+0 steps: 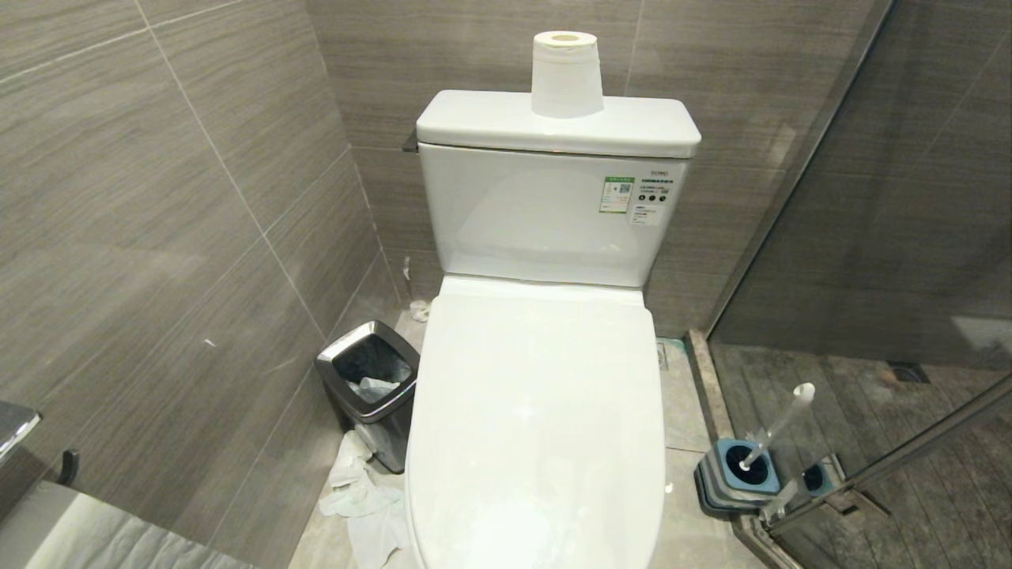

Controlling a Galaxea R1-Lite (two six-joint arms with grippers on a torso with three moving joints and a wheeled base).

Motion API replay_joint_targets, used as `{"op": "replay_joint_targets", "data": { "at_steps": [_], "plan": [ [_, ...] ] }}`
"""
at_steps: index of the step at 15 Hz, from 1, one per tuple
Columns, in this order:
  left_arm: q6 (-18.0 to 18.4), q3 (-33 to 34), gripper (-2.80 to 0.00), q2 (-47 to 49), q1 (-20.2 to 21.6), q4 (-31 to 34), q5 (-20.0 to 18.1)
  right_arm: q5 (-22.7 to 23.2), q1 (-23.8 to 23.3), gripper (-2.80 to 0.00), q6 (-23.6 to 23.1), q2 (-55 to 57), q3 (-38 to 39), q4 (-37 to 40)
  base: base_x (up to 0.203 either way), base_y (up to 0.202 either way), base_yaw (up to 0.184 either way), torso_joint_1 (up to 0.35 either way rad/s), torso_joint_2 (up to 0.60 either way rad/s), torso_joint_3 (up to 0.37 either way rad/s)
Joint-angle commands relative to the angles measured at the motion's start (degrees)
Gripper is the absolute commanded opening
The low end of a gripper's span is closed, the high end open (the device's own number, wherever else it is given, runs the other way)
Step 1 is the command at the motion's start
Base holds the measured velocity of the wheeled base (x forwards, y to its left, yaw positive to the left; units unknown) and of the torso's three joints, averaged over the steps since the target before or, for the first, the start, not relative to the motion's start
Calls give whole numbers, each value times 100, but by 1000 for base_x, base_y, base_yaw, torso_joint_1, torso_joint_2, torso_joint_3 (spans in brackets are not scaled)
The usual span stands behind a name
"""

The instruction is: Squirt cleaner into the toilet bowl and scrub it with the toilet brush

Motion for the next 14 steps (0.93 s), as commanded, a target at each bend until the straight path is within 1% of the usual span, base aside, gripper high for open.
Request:
{"op": "replay_joint_targets", "data": {
  "at_steps": [1,14],
  "plan": [
    [-6,44,-280,7,5,-4,5,3,0,-280,-7,-4,70,-2,0,0,0,0,0,0],
    [-6,43,-280,7,5,-4,5,3,0,-280,-7,-4,70,-2,0,0,0,0,0,0]
  ]
}}
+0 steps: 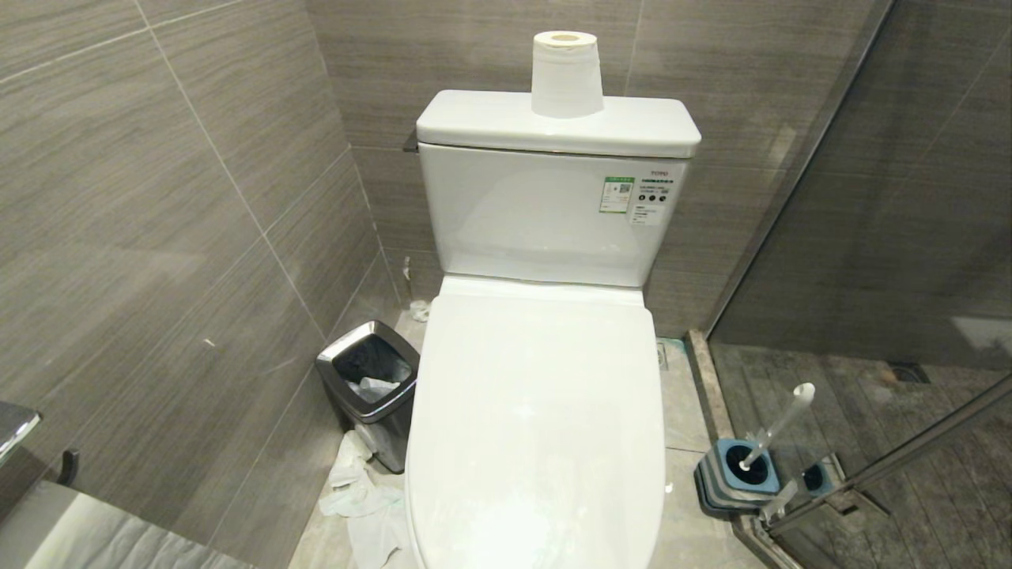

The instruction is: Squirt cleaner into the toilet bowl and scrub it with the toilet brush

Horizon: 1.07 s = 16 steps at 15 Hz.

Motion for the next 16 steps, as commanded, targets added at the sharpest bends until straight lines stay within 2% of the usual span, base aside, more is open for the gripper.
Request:
{"op": "replay_joint_targets", "data": {
  "at_steps": [1,16],
  "plan": [
    [0,44,-280,7,2,-2,-2,3,0,-280,-5,-4,70,-5,0,0,0,0,0,0],
    [0,44,-280,7,2,-2,-2,3,0,-280,-5,-4,70,-5,0,0,0,0,0,0]
  ]
}}
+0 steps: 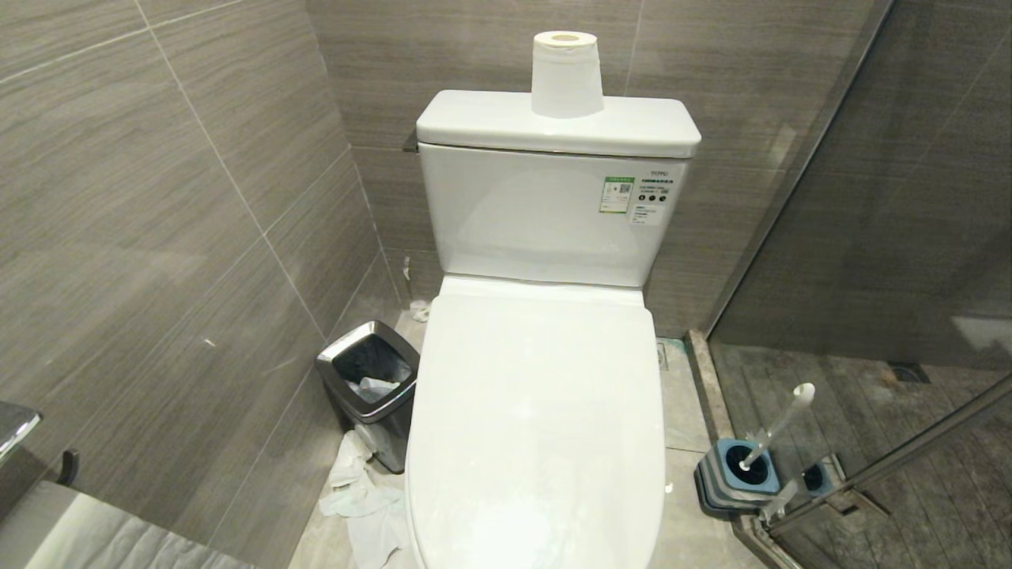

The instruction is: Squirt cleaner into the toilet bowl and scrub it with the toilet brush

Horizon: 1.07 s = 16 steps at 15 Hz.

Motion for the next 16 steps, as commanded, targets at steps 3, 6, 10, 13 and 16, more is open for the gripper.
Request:
{"op": "replay_joint_targets", "data": {
  "at_steps": [3,6,10,13,16],
  "plan": [
    [0,44,-280,7,13,-2,0,3,0,-280,-7,-4,70,-2,0,0,0,0,0,0],
    [0,44,-280,7,5,-2,0,3,0,-280,-16,-4,70,-2,0,0,0,0,0,0],
    [0,44,-280,7,5,-2,0,3,0,-280,2,-4,70,-2,0,0,0,0,0,0],
    [0,44,-280,7,5,-2,0,3,0,-280,-16,-4,70,-2,0,0,0,0,0,0],
    [0,44,-280,7,5,-2,0,-6,0,-280,-7,-4,70,-2,0,0,0,0,0,0]
  ]
}}
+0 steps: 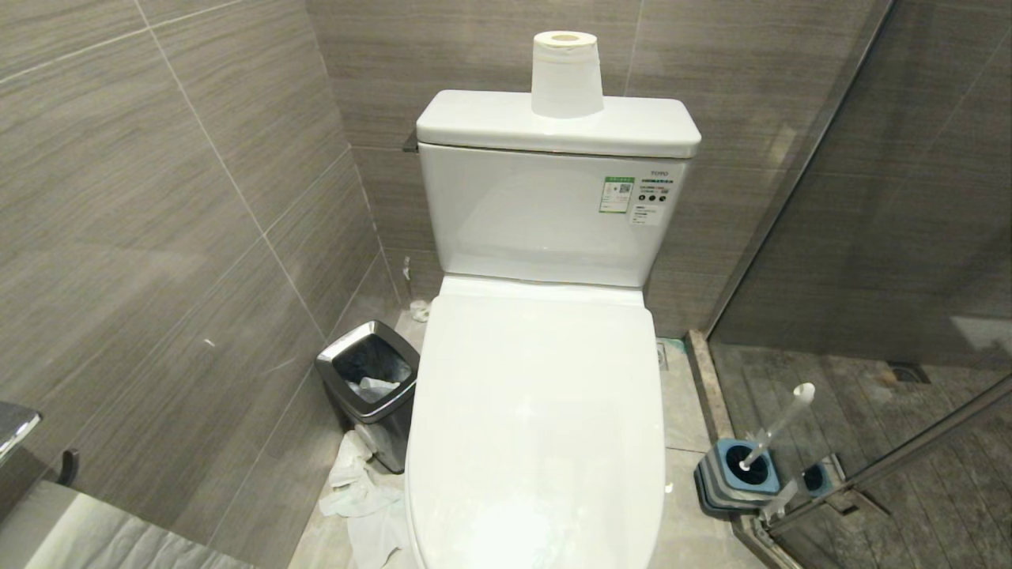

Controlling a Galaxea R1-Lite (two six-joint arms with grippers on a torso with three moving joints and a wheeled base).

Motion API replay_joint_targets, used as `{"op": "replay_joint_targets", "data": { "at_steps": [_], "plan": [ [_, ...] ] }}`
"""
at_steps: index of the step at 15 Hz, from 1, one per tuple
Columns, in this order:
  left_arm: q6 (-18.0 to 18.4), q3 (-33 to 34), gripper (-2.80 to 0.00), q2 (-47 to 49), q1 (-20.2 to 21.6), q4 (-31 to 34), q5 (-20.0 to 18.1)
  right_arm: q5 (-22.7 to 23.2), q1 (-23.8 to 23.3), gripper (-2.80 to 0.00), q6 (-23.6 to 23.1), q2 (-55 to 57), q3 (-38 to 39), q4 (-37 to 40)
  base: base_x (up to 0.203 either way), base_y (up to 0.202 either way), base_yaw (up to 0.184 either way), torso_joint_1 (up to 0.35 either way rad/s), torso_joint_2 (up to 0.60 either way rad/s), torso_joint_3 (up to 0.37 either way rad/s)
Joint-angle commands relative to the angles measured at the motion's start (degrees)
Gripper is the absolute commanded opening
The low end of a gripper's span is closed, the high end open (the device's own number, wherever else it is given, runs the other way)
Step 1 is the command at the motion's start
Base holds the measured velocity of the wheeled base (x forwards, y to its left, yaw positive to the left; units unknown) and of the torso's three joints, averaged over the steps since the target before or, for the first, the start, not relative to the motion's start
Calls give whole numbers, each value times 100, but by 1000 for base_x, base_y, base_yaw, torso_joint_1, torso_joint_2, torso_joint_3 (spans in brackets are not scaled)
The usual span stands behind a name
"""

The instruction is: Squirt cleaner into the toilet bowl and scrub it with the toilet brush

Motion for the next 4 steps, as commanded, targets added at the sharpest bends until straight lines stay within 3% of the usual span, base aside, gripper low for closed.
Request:
{"op": "replay_joint_targets", "data": {
  "at_steps": [1,4],
  "plan": [
    [0,44,-280,7,2,-5,0,1,0,-280,-2,-4,70,-3,0,0,0,0,0,0],
    [0,44,-280,7,2,-5,0,-34,0,-280,103,-4,70,-3,0,0,0,0,0,0]
  ]
}}
